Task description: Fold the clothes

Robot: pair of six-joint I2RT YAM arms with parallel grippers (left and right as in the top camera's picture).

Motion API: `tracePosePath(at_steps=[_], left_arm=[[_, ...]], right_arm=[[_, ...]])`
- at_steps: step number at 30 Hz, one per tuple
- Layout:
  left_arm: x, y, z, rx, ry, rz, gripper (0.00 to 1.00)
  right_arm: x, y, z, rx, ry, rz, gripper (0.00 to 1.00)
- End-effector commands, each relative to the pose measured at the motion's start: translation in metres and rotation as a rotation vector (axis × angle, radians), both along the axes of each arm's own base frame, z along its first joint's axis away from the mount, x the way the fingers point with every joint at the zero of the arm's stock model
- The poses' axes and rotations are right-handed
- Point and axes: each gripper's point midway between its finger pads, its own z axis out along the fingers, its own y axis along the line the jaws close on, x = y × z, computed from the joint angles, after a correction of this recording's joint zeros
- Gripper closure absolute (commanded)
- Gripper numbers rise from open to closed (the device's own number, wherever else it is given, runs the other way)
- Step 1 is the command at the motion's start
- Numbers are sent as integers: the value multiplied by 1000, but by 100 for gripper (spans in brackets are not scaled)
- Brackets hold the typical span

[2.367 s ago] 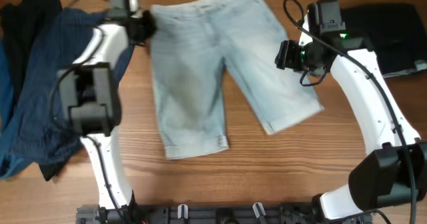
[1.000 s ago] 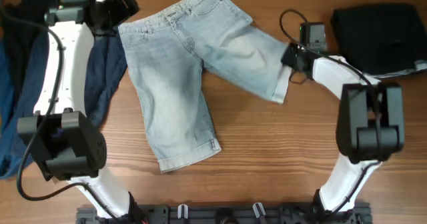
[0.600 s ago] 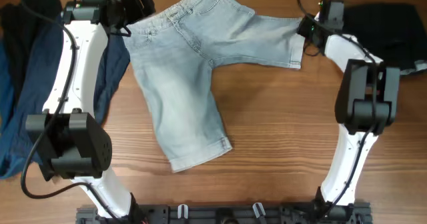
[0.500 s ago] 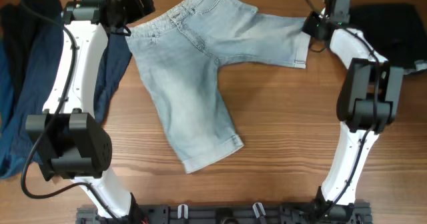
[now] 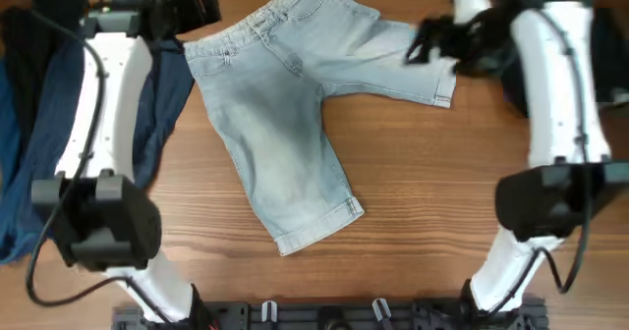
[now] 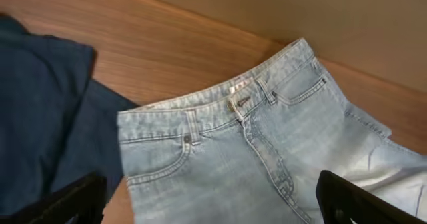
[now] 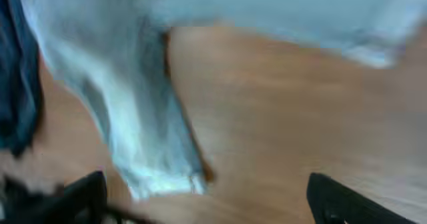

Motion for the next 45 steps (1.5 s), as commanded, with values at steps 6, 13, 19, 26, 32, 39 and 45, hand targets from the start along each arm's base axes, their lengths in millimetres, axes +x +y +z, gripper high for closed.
tracePosePath(at_steps=[6,13,19,26,32,39,45], left_arm=[[-54,88,76,32,-91,175,0],[-61,119,77,1,-95,225,0],[-59,118,78,1,-101,223,0],[-59,118,78,1,-101,223,0],[-61,117,75,-1,-88,223,0],[-62,117,75,-2,-85,223,0],[-62,117,74,-3,-81,223,0]], right_arm=[[-70,79,-76,-89,187,192,13],[-130,90,-137,-54,33,258,13],[-157,87,-190,-59,50,289,23],[-170,93,-203,-4,73,275,60],[-175,101,-199,53,121,227,96],[-176,81,-206,-64,168,88,96],[-119,-3,-210,-137,118,-295,96]])
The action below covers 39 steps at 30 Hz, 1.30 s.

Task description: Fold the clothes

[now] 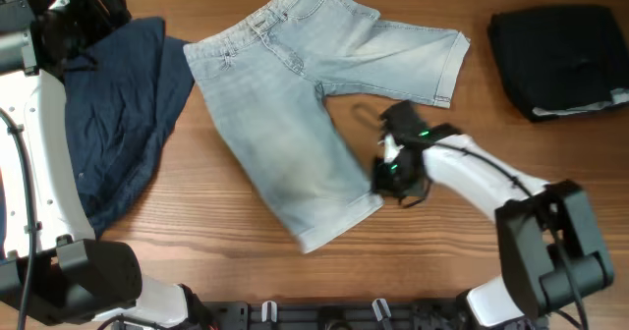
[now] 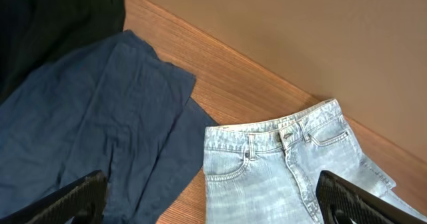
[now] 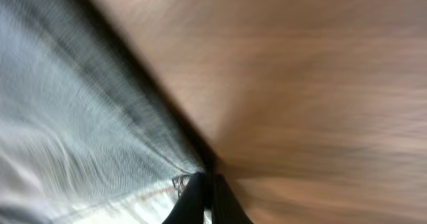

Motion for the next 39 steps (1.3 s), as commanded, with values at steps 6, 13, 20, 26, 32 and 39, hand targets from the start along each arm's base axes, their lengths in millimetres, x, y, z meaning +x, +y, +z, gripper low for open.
tracePosePath(at_steps=[6,13,20,26,32,39], left_arm=[[3,-4,-6,-1,10,-33,0],[16,-24,-50,-31,122,-82,0],[6,-27,-89,-3,258,-162,0],[-21,-52,-152,-71,499,-210,0],[-19,-109,-220,-219,640,-268,0],[6,-139,-264,-250,647,-153,1]], right_arm=[[65,-120,4,-42,-157,-296,96],[119,-168,41,-72,-352,-326,96],[141,-160,68,-13,-436,-231,35],[115,-143,79,70,-299,-206,4],[113,-143,78,70,-290,-208,4],[112,-143,78,70,-287,-208,5]])
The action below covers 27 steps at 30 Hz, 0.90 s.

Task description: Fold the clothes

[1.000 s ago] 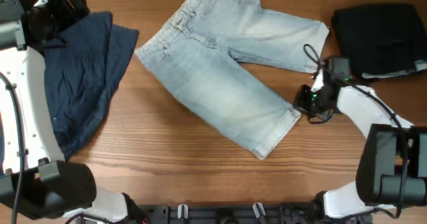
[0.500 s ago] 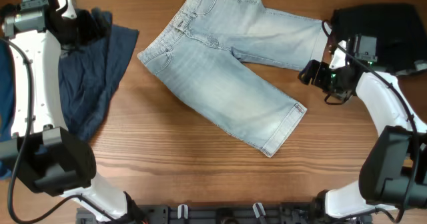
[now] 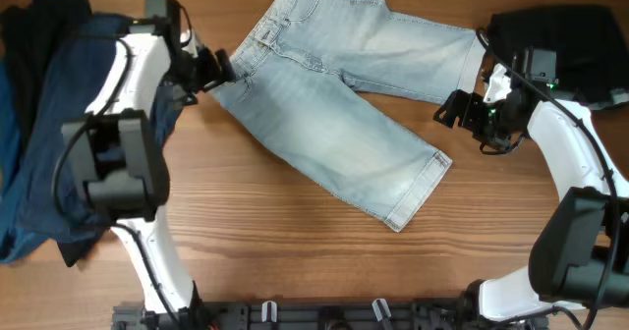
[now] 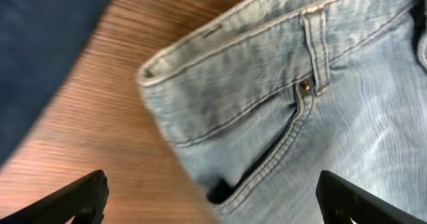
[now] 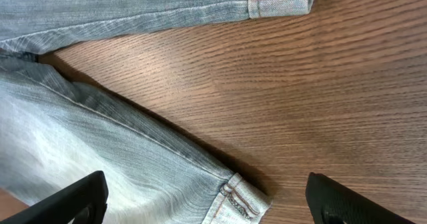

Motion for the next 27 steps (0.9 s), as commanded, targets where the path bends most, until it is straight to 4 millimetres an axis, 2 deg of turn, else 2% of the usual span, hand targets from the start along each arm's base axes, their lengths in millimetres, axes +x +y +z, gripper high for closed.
tracePosePath(at_steps=[1,5,6,8,12,18,20,22,23,24,27], left_arm=[[6,-5,-12,30,18,95,0],[15,4,-14,152,-26,111,10],[16,5,-14,178,-33,110,18],[19,8,-14,240,-49,108,23],[18,7,-20,250,-40,102,23],[19,8,-52,261,-1,99,26],[20,8,-52,261,-5,100,39],[19,8,-52,261,-3,99,67],[17,8,-53,262,6,98,87],[11,9,-54,264,32,95,96],[-23,10,-56,277,167,77,96]], right_arm=[[6,2,8,13,-29,21,5],[6,2,8,13,-31,21,10],[6,2,8,13,-30,20,12],[6,2,8,13,-29,20,13],[6,2,8,13,-28,20,13],[4,2,8,14,-20,21,13],[3,2,7,14,-19,21,13],[3,2,7,15,-17,20,13],[2,2,7,16,-12,21,13],[1,2,7,16,-8,20,14],[1,2,6,13,-6,20,14]])
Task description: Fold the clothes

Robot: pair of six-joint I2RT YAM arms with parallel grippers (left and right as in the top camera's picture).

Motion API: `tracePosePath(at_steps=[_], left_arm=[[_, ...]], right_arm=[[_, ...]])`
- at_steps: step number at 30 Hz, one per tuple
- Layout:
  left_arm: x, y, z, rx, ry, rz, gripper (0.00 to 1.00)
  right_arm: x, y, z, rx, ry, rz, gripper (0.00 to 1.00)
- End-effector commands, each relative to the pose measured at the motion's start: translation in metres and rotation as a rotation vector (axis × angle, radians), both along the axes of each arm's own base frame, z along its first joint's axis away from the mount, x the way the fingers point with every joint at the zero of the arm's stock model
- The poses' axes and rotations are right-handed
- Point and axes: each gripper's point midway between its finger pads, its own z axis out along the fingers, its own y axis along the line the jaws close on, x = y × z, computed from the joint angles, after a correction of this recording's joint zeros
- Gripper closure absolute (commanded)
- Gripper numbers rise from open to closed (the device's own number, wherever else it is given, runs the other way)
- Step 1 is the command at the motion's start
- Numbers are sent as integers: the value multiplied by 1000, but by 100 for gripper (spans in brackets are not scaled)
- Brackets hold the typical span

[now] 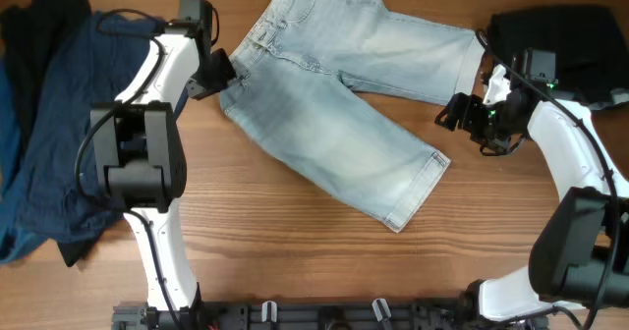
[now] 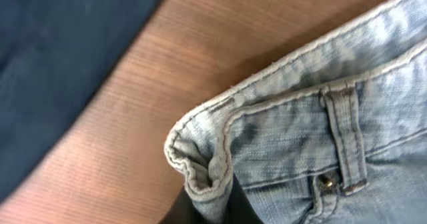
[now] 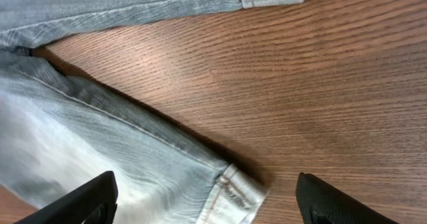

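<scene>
Light blue denim shorts (image 1: 334, 104) lie spread on the wooden table, waistband at the upper left, one leg running to the upper right and one to the lower right. My left gripper (image 1: 218, 73) is shut on the waistband's left corner (image 2: 203, 167), and the denim bunches between its fingers (image 2: 213, 207). My right gripper (image 1: 470, 114) hangs open between the two leg ends. In the right wrist view its gap (image 3: 203, 201) spans the lower leg's hem (image 3: 233, 192), while the upper leg's hem shows at the top edge.
A dark blue garment (image 1: 59, 134) lies crumpled along the left side, with a black one (image 1: 39, 16) behind it. A folded black garment (image 1: 555, 35) sits at the back right, close to my right arm. Bare wood (image 1: 295, 261) fills the front.
My left gripper was open over the waistband near the pocket and is now shut on the waistband's corner. The right gripper stays open and has barely shifted. The shorts lie about the same.
At first the shorts lay with one leg pointing toward the front, my right gripper by the other leg's hem. Then the right gripper was shut at the front leg's hem, the left arm far left. Later the shorts lay turned, both grippers open; now the left holds the waistband corner.
</scene>
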Motion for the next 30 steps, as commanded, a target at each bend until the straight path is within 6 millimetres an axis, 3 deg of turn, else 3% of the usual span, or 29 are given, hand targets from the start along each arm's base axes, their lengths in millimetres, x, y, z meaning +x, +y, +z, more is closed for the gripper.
tracePosePath(at_steps=[1,5,9,13,15,17,19,20,21,23,24,27,30], left_arm=[[-60,9,-22,34,254,11,96],[-115,11,-12,48,482,8,96],[-142,16,-2,75,599,3,89],[-137,19,-2,95,578,1,48],[-133,20,3,101,547,1,37],[-119,23,17,115,461,1,32],[-95,21,47,105,295,-7,11],[-88,21,58,103,240,-20,10],[-79,21,79,101,154,-25,3],[-66,20,126,100,-14,-62,2],[-64,20,157,104,-112,-79,1],[-74,20,215,113,-266,-101,0],[-91,20,234,116,-285,-124,0]], right_arm=[[6,1,8,10,-29,17,14],[8,1,8,7,-37,22,14],[8,0,8,-7,-52,56,14],[15,-1,11,-21,-90,82,14],[20,-1,23,-19,-108,76,14],[27,-3,53,-27,-153,65,13],[33,-4,93,-43,-211,64,11],[32,-4,105,-46,-227,65,10],[29,-3,116,-48,-237,68,9],[15,4,133,-50,-231,91,9],[2,8,141,-61,-216,103,9],[-24,13,160,-67,-214,87,8],[-53,17,173,-59,-192,60,11]])
